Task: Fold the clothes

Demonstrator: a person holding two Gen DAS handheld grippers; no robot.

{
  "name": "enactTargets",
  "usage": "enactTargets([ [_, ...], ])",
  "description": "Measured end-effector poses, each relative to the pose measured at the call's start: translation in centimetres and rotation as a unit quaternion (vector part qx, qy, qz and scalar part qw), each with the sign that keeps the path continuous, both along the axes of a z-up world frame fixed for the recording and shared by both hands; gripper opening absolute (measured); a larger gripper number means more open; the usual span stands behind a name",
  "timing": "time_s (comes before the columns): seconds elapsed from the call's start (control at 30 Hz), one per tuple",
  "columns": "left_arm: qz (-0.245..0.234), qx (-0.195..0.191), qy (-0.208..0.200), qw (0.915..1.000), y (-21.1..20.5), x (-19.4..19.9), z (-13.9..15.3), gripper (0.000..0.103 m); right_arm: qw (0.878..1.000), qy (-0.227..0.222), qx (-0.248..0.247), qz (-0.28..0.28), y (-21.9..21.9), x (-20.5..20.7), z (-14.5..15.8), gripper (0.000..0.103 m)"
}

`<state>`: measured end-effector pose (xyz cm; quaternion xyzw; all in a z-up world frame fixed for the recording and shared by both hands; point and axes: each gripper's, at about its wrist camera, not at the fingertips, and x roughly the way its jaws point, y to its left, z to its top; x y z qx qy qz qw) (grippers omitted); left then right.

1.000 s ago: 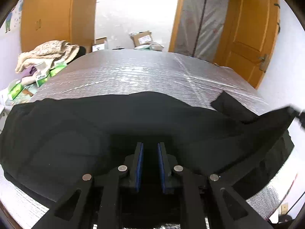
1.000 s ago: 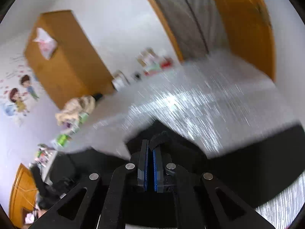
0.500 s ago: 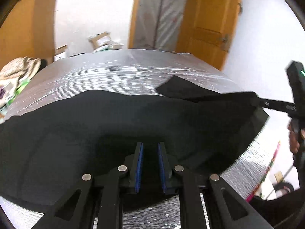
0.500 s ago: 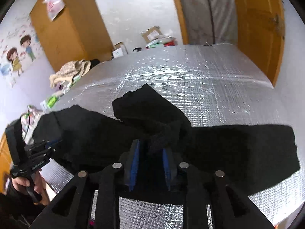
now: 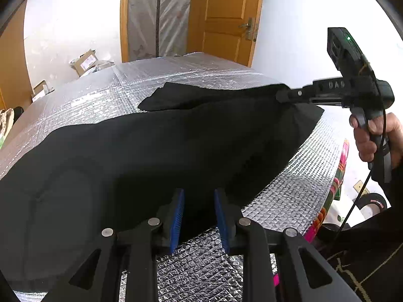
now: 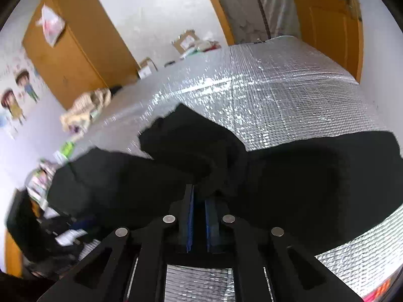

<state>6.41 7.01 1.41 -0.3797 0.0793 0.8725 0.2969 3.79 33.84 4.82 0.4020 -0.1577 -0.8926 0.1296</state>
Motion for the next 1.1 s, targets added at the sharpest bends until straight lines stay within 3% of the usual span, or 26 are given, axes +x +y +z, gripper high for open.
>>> enactTargets([
  [0.47, 0.005, -0.019, 0.031, 0.9993, 0.7, 0.1, 0.0, 0.028, 0.998, 0.042, -0.045, 0.009, -0.2, 0.5, 3.1, 0.006],
  [0.5, 0.006, -0.015, 0.028, 0.9995, 0.5, -0.1, 0.1, 0.021, 0.998, 0.042, -0.046, 0.009, -0.2, 0.5, 3.1, 0.006],
  [0.53, 0.006, -0.010, 0.028, 0.9995, 0.3, -0.1, 0.3, 0.007, 0.998, 0.042, -0.046, 0.009, -0.1, 0.6, 3.1, 0.006],
  [0.6, 0.002, 0.000, 0.036, 0.9994, -0.2, 0.2, 1.0, 0.004, 0.998, 0.040, -0.047, 0.009, 0.1, 0.8, 2.9, 0.006],
  [0.77, -0.027, 0.029, 0.025, 0.9989, -1.5, 0.9, 2.1, 0.003, 0.999, 0.003, -0.039, 0.004, 0.7, 2.0, 0.9, 0.006],
  [0.97, -0.046, 0.026, -0.035, 0.9979, -1.4, 0.2, -0.3, 0.003, 0.996, -0.083, -0.022, 0.008, 0.4, 2.1, -4.0, 0.006],
  [1.1, -0.052, 0.045, -0.040, 0.9968, -2.0, 0.1, 0.4, 0.005, 0.998, -0.066, 0.005, 0.018, 0.4, 2.5, -2.7, 0.014],
])
